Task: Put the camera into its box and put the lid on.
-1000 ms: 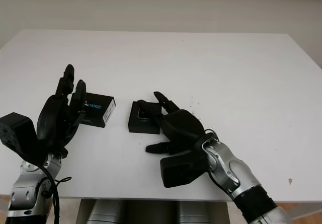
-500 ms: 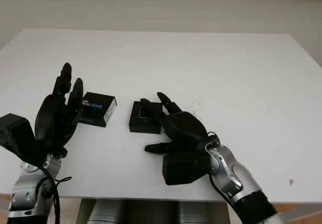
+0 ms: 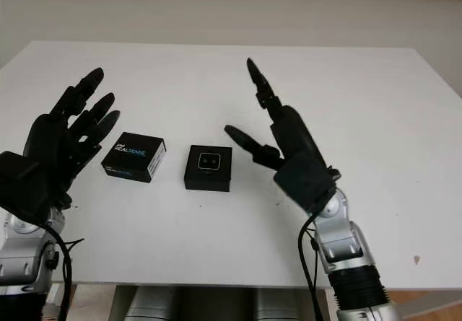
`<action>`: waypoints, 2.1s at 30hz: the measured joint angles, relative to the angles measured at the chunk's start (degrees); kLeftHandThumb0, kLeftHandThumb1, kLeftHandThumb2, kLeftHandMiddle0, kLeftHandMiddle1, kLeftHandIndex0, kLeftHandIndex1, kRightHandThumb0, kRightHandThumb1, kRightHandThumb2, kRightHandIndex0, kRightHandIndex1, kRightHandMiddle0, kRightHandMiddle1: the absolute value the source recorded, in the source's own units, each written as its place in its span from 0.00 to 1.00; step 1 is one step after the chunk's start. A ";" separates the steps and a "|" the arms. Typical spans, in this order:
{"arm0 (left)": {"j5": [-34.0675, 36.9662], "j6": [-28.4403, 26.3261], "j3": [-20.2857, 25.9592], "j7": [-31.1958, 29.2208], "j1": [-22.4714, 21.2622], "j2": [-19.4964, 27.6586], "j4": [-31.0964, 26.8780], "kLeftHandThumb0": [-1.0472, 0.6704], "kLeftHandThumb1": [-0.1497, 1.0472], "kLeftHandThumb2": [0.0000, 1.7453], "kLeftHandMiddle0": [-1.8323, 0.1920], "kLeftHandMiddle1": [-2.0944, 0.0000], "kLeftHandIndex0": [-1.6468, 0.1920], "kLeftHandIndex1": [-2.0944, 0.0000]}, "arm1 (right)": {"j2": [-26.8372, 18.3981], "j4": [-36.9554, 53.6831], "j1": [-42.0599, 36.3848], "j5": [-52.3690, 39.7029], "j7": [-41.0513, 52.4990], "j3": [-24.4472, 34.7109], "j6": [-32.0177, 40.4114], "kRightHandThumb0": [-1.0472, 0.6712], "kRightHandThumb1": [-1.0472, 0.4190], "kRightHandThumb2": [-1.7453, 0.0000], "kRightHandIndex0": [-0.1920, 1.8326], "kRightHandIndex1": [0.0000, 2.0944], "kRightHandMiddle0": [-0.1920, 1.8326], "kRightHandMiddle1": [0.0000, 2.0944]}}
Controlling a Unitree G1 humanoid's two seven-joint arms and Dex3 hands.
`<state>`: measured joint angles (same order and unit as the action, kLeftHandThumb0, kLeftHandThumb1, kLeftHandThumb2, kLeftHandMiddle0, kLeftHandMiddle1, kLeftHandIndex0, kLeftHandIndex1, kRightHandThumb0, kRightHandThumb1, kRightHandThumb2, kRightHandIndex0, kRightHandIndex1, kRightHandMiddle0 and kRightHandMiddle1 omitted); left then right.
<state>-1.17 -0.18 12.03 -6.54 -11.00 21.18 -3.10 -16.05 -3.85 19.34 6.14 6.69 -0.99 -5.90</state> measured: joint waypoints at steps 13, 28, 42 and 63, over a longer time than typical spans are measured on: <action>-14.55 10.99 -8.21 -15.50 -8.55 21.31 14.35 0.17 0.89 0.02 0.91 0.99 0.90 0.98 | -0.37 0.72 3.75 -14.64 7.34 8.05 12.90 0.23 0.00 0.68 0.01 0.01 0.03 0.00; -33.08 22.85 -22.19 -11.84 -24.48 25.14 31.79 0.17 0.85 0.03 0.92 0.98 0.91 0.98 | -0.26 2.24 4.82 -23.70 7.34 12.57 21.88 0.22 0.00 0.62 0.00 0.00 0.01 0.01; -37.12 28.22 -28.10 -13.84 -30.60 25.21 37.65 0.18 0.85 0.03 0.92 0.97 0.91 0.97 | 0.09 4.30 4.68 -22.51 4.42 12.46 22.56 0.25 0.00 0.61 0.00 0.00 0.00 0.01; -36.98 26.89 -29.51 -16.52 -31.99 24.83 38.15 0.22 0.83 0.03 0.90 0.97 0.90 0.97 | 0.09 4.70 3.53 -21.78 4.63 12.08 22.97 0.27 0.00 0.59 0.00 0.00 0.01 0.02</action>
<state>-38.15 26.70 -17.48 -23.06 -42.99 46.01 35.05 -15.96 0.85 22.88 -15.64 11.32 11.09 17.08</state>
